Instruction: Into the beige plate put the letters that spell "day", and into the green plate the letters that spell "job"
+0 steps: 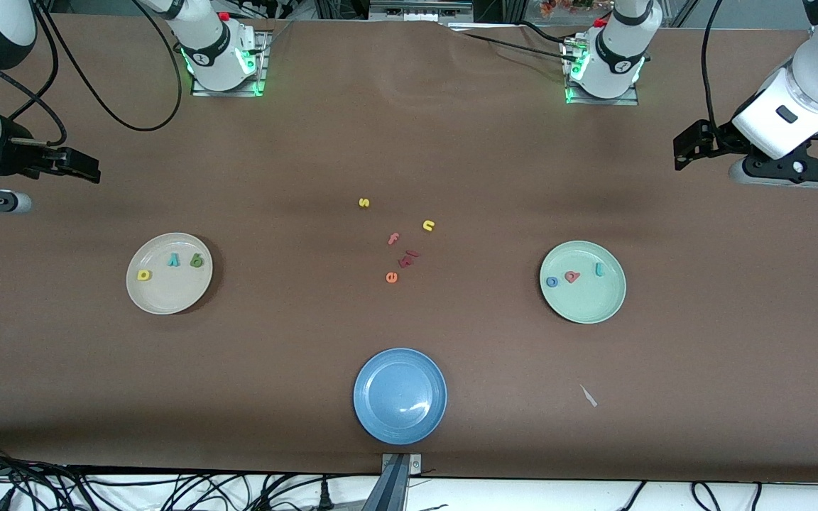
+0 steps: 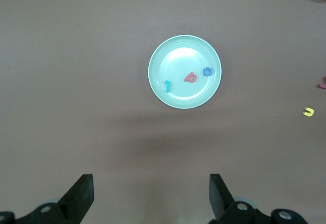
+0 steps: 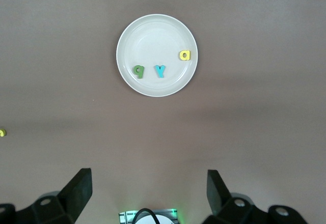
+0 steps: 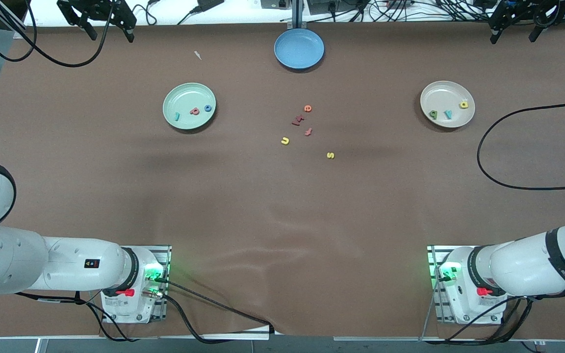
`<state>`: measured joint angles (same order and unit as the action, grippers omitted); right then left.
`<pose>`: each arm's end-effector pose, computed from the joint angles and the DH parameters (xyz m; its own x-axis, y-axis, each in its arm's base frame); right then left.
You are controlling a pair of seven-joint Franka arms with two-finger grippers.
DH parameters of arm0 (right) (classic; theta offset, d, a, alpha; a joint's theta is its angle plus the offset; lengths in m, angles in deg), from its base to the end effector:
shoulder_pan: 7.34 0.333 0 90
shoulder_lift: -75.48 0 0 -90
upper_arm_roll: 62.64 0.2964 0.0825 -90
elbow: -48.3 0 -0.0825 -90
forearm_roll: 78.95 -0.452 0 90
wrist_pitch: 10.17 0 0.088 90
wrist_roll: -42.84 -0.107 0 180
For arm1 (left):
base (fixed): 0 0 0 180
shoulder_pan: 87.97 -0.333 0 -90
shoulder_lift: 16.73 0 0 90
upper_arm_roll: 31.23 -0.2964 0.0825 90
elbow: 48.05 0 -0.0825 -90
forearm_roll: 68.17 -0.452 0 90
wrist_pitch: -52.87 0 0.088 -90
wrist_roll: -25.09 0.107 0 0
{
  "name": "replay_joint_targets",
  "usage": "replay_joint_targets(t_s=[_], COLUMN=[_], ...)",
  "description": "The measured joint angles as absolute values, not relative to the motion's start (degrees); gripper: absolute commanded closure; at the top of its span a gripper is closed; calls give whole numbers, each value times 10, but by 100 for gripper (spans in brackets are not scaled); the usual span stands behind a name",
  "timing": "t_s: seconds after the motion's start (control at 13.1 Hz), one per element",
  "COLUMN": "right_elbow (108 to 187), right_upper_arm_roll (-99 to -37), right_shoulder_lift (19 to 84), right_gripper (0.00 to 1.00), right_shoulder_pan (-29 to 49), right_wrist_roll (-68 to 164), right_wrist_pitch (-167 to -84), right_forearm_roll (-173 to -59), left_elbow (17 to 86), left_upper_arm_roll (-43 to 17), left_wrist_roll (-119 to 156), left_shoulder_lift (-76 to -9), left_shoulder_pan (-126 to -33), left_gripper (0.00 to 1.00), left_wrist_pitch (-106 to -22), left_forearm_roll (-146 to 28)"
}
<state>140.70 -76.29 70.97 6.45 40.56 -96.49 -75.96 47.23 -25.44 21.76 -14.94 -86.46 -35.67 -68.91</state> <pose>0.6306 -0.0002 0.5298 0.9830 -0.0433 -0.1785 -0.0298 -0.9965 0.0775 0.6030 -0.0766 0.5724 0.9940 -0.0681 -0.0854 -0.0702 -0.9973 -0.0210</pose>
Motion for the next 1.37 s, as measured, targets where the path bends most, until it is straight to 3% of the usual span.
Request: replay_joint_targets(t_s=[1.37], right_elbow=[1407], right_upper_arm_roll=[-774], right_shoulder_lift=[700], right_gripper=[0], right_shoulder_pan=[54], right_wrist_roll=[455], right_wrist_pitch=[-992], right_forearm_roll=[-800], left_elbow=[472], left_upper_arm_roll=[-254], left_wrist_roll=[218], left_shoulder_lift=[-149], left_shoulder_pan=[-865], left_gripper=[0], left_wrist_pitch=[-356], left_forearm_roll=[-689])
